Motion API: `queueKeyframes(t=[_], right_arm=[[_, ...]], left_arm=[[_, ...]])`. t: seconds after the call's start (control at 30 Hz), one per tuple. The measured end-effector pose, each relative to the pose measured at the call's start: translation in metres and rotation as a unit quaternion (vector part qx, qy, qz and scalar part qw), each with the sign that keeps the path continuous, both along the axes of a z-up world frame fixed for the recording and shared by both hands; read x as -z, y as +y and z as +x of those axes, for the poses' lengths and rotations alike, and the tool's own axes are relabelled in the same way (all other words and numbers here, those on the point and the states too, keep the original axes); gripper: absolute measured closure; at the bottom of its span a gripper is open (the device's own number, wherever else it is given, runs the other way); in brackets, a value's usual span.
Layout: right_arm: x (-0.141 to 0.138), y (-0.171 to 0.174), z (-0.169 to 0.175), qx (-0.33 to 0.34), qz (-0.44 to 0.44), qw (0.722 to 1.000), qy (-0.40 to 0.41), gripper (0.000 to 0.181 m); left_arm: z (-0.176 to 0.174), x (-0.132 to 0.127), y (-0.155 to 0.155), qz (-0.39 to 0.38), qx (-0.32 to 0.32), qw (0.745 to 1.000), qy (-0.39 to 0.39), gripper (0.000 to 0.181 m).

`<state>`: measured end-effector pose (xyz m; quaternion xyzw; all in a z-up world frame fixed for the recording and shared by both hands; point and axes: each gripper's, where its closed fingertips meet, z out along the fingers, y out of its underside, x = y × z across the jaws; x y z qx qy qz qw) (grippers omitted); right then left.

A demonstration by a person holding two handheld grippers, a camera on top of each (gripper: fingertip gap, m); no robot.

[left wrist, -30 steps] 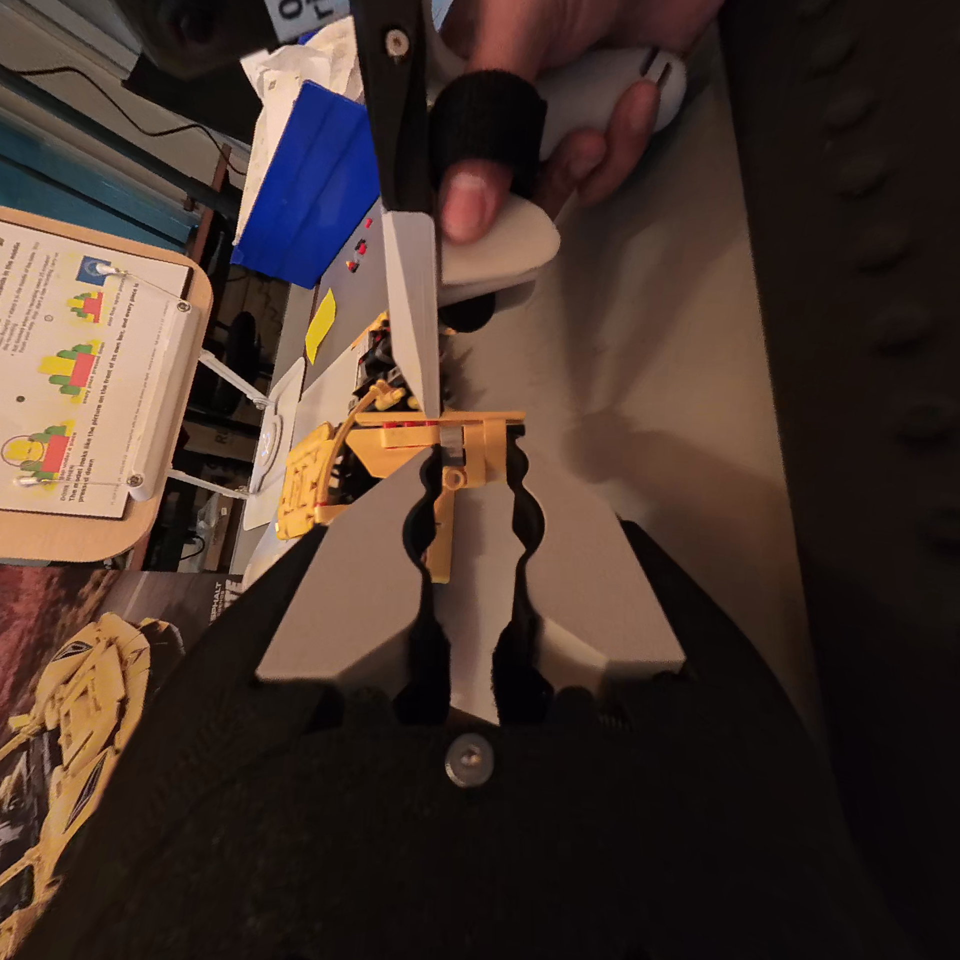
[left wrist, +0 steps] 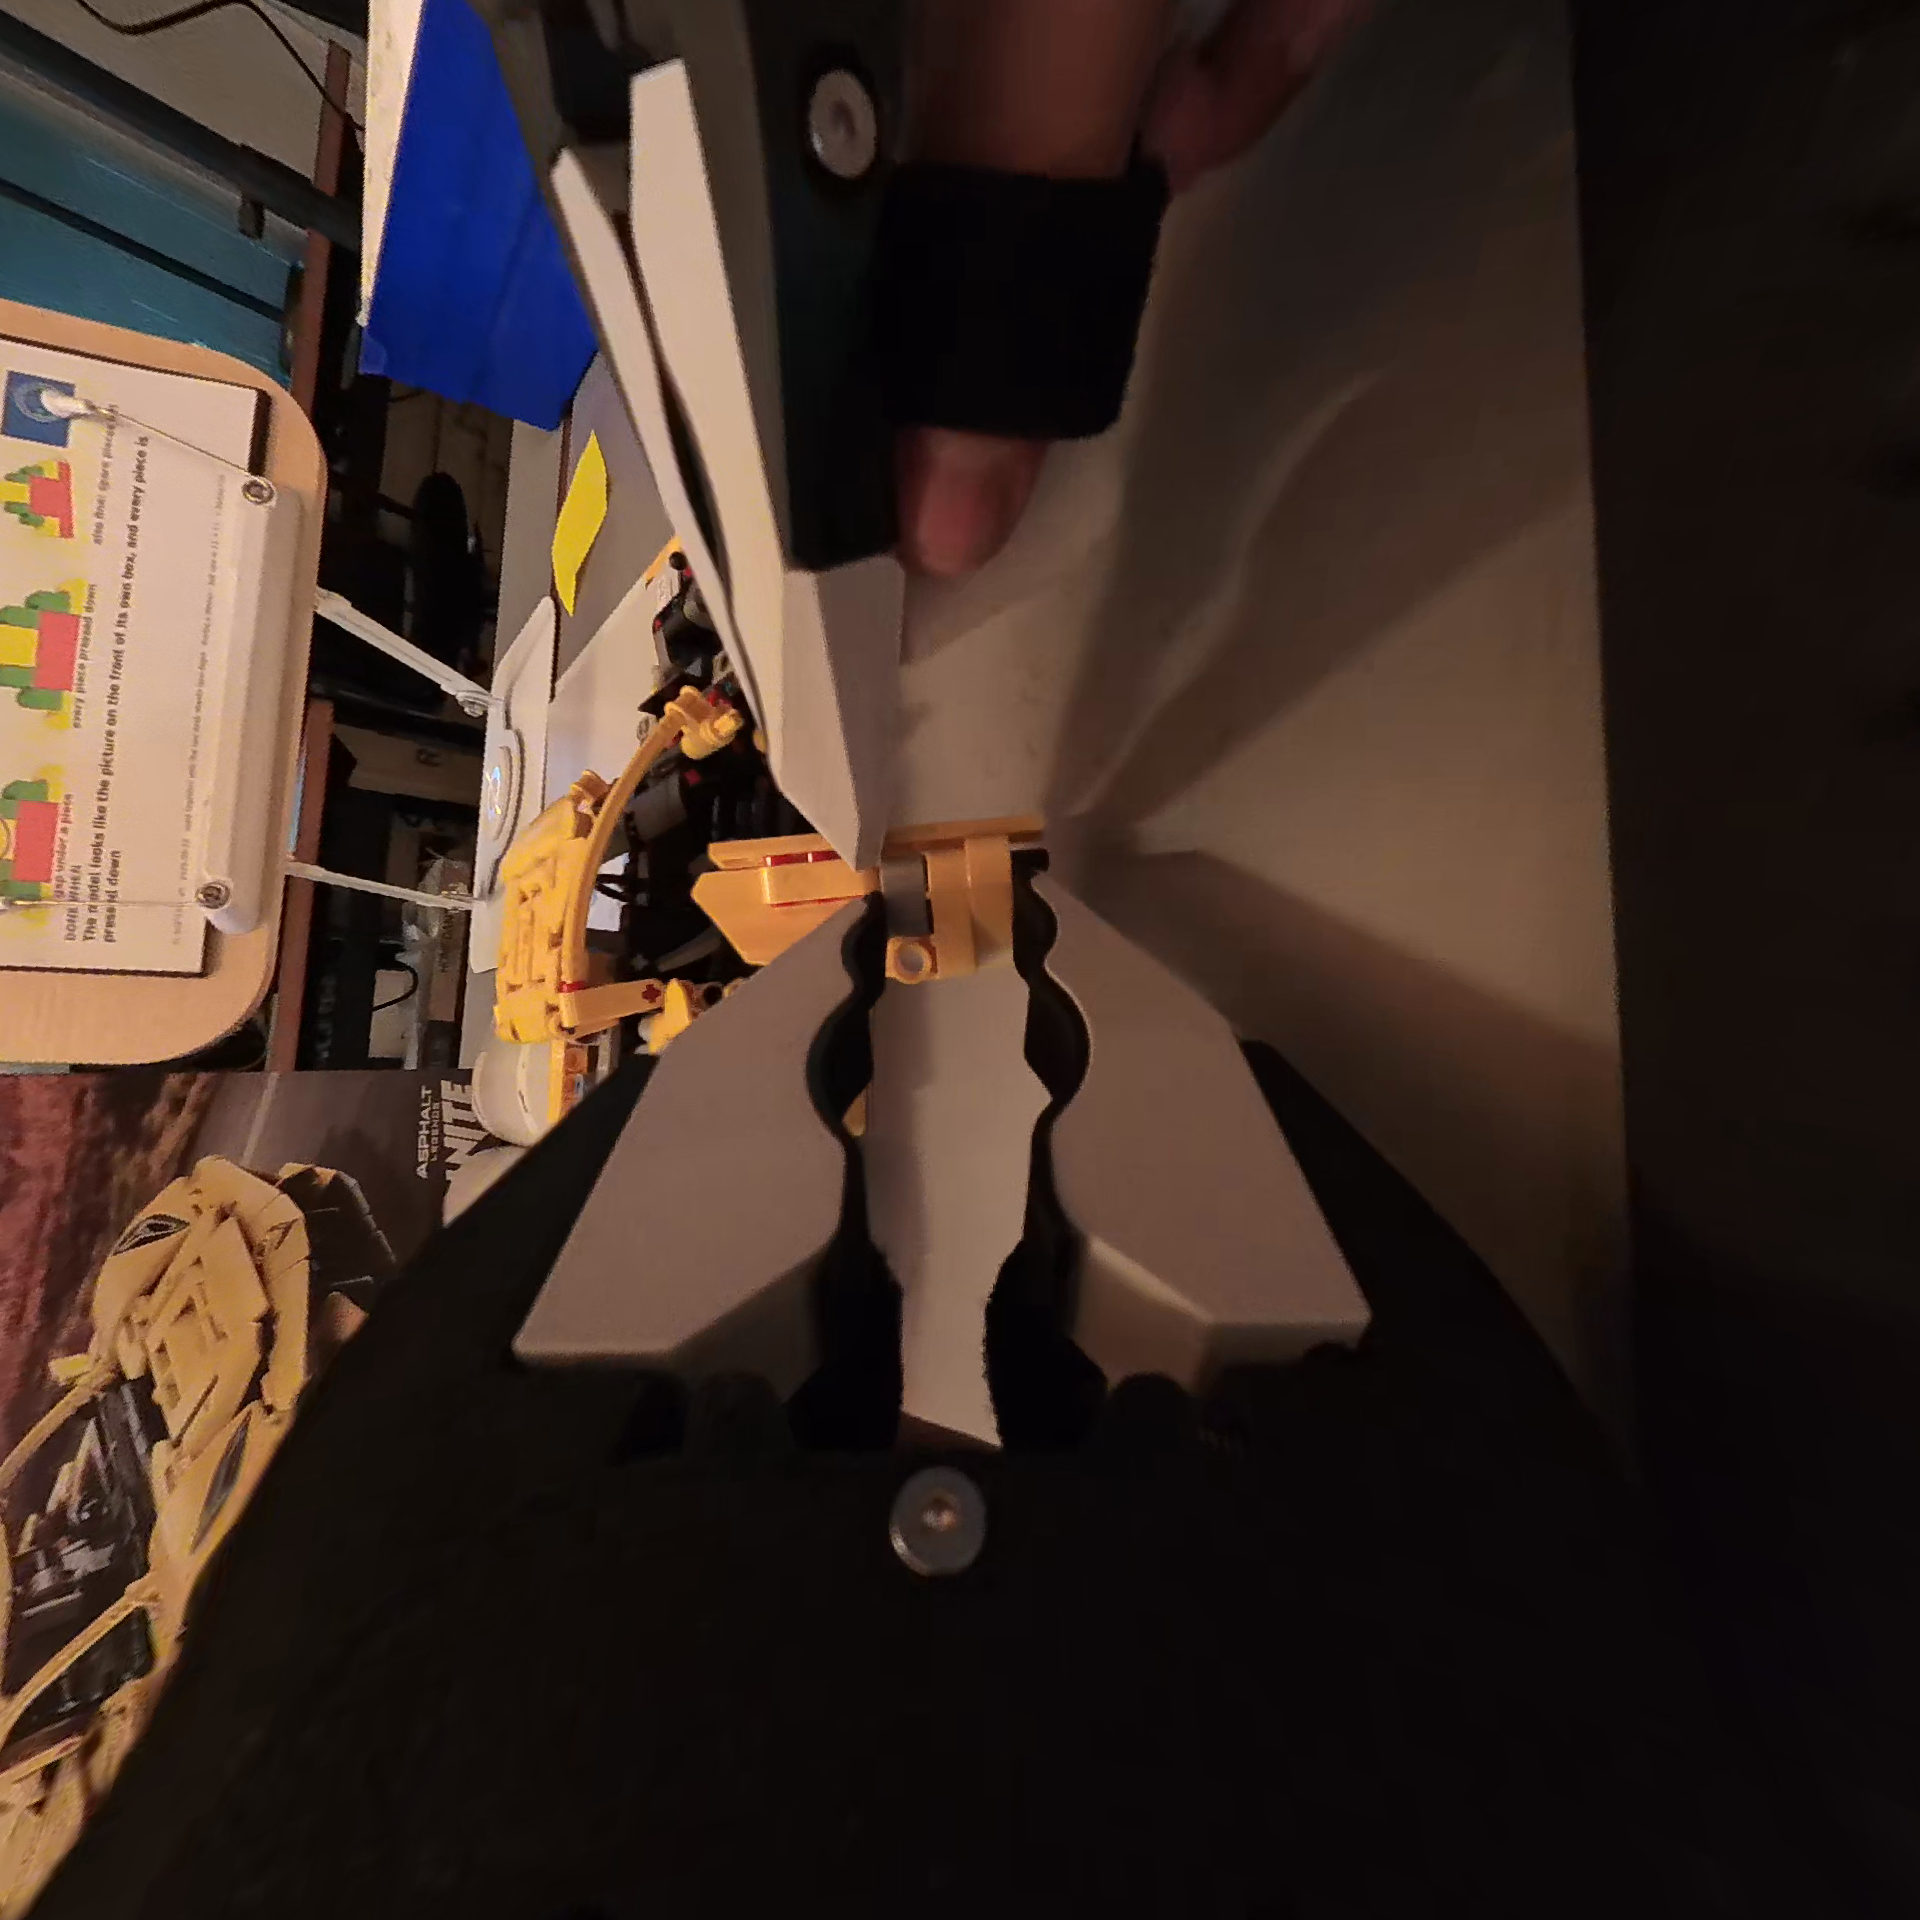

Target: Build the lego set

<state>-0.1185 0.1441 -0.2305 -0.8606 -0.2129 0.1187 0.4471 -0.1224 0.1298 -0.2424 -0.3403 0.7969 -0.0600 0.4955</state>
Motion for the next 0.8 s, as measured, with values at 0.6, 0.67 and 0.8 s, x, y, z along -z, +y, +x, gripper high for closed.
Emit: queueKeyframes(t=[0.6, 0.67, 0.8], right_arm=[[0.0067, -0.0014, -0.0013, -0.005, -0.045, 0.991, 0.123, 0.174], [0.006, -0.0017, -0.0013, -0.006, -0.046, 0.99, 0.134, 0.174], [0.0002, -0.0025, -0.0022, -0.012, -0.055, 0.98, 0.191, 0.173]], left_arm=[[-0.0025, 0.0066, -0.0014, -0.073, -0.003, 0.997, 0.011, 0.157], [-0.0024, 0.006, -0.0014, -0.077, -0.003, 0.997, 0.009, 0.157], [-0.002, 0.0016, -0.0017, -0.084, -0.002, 0.996, -0.002, 0.157]])
